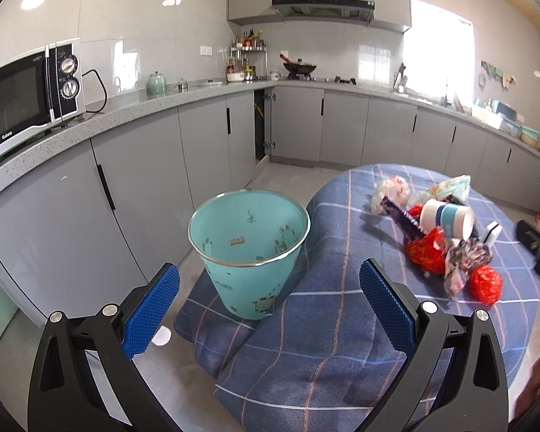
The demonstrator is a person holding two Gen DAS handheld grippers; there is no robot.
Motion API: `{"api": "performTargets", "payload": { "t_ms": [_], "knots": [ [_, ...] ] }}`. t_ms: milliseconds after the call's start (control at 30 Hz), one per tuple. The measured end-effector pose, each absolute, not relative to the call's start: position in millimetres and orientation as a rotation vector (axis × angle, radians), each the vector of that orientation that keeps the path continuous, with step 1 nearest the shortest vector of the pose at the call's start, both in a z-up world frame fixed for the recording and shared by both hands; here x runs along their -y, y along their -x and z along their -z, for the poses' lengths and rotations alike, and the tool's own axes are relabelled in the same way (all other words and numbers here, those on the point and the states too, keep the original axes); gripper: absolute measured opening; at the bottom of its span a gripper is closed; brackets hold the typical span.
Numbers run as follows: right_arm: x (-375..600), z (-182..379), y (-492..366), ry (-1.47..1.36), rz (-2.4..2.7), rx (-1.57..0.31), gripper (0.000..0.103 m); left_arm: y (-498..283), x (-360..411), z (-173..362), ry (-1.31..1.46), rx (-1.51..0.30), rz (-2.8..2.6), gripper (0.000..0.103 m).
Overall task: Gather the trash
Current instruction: 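Grasp the red plastic bag with the right tool while the left tool grasps the checked rag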
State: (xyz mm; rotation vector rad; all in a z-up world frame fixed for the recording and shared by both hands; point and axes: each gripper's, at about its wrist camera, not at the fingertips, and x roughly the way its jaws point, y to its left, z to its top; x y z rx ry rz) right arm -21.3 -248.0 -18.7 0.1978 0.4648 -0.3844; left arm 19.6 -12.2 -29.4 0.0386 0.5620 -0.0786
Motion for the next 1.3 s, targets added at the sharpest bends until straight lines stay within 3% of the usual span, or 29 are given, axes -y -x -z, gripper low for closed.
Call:
{"api": "performTargets", "payload": {
  "t_ms": [333, 600, 667, 767, 833, 900, 967, 1000, 1067, 1300],
  "knots": [
    [335.9, 62.7, 12.3, -0.254, 0.428, -0.574, 0.096, -49.0, 48.6, 61.1, -0.067, -0.645, 0.186, 0.098],
    [320.1, 94.8, -10.6, -0.229, 0.302, -0.696, 0.092, -66.4, 116.6, 70.9, -0.122, -0.675, 0.372, 0.098],
    [321.1, 107.1, -19.2, -0.236, 0.282, -0.731, 0.084, -66.6, 127.8, 72.6, -0.134, -0.670, 0.391, 0.098],
    [326.9, 117.3, -26.0, -0.251, 0.260, -0.761, 0.062, -67.9, 141.9, 75.4, -0.143, -0.659, 0.417, 0.098],
    [334.7, 120.1, -26.1, -0.280, 0.236, -0.768, 0.042, -69.8, 147.4, 75.9, -0.148, -0.659, 0.429, 0.098],
    [339.5, 116.2, -21.2, -0.298, 0.227, -0.752, 0.033, -72.0, 155.0, 76.0, -0.151, -0.656, 0.446, 0.098],
    [346.3, 106.1, -13.5, -0.304, 0.242, -0.717, 0.031, -76.0, 161.9, 77.1, -0.153, -0.660, 0.460, 0.095],
    [349.5, 100.5, -9.8, -0.306, 0.251, -0.697, 0.031, -77.6, 165.1, 77.4, -0.144, -0.664, 0.472, 0.086],
    [355.0, 88.7, -2.4, -0.304, 0.270, -0.650, 0.031, -80.4, 169.7, 78.4, -0.125, -0.684, 0.499, 0.080],
    [368.5, 86.7, 1.1, -0.310, 0.325, -0.616, 0.031, -83.7, 205.2, 96.3, -0.122, -0.767, 0.555, 0.080]
  ]
}}
